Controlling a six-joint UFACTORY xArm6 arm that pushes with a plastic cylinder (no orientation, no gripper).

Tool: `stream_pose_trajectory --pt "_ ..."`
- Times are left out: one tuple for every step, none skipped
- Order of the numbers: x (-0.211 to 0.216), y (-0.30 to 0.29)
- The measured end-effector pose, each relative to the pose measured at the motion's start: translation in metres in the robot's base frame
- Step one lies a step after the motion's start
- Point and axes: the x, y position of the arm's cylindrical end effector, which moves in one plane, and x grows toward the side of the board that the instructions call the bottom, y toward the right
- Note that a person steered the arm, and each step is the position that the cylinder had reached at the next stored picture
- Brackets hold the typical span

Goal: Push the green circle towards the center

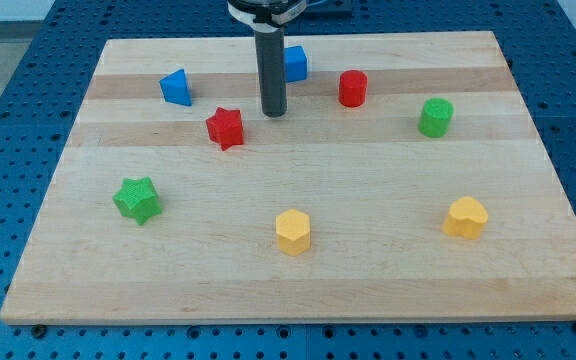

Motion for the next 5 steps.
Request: stream_pose_trajectory --pt "0.024 0.048" --pt "0.022 0.057" --pt "0.002 0.047" --pt "0.007 0.048" --pt "0.020 0.028"
